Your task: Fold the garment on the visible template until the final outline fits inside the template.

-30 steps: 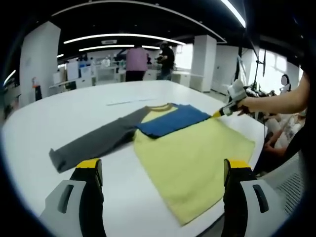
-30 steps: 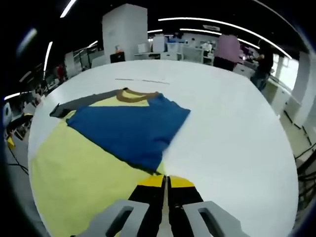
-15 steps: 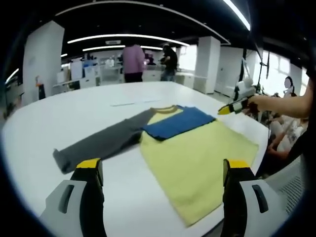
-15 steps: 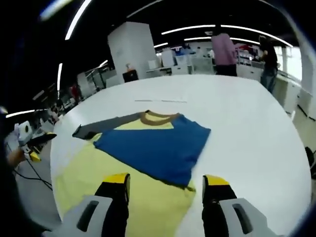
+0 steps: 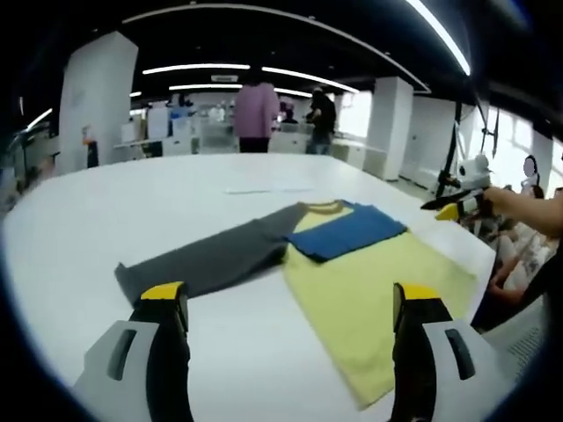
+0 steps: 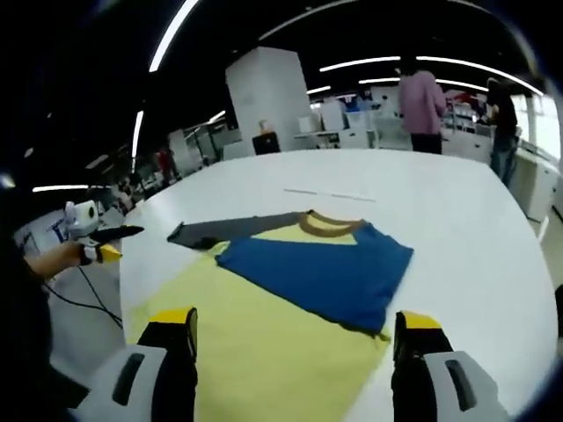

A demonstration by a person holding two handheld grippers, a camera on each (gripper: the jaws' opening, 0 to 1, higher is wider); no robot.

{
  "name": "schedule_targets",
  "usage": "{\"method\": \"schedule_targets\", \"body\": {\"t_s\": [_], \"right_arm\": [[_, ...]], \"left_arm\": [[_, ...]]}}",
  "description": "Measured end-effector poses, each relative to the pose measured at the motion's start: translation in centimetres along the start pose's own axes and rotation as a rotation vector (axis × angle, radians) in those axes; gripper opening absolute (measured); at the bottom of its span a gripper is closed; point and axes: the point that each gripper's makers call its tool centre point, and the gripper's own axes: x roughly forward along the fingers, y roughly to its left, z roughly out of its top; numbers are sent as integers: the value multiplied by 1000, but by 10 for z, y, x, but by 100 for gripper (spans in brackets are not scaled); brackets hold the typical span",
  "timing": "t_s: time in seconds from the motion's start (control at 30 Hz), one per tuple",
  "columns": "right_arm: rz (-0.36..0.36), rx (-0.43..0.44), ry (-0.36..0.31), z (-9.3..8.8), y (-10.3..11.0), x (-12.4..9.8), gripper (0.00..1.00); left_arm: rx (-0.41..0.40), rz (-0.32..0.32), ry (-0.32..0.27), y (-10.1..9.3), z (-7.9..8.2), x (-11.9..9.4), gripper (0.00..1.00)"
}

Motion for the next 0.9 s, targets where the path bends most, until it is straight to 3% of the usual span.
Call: {"method": "schedule_targets", "body": {"t_s": [0.2,0.43,0.7,0.9], "right_arm": [[15,-23,0,-6,13,-10,95],[-2,-30,15,-16,6,-13,94],[9,-38,17,-25,22,-18,94],[-1,-55,24,-29,22,-20,95]], "left_arm": [[-18,42,-15,24,2,1,90],[0,100,2,49,-2,2,86],[-5,164,0,77,-4,12,76],[-15,228,5,103,-7,20,70]]}}
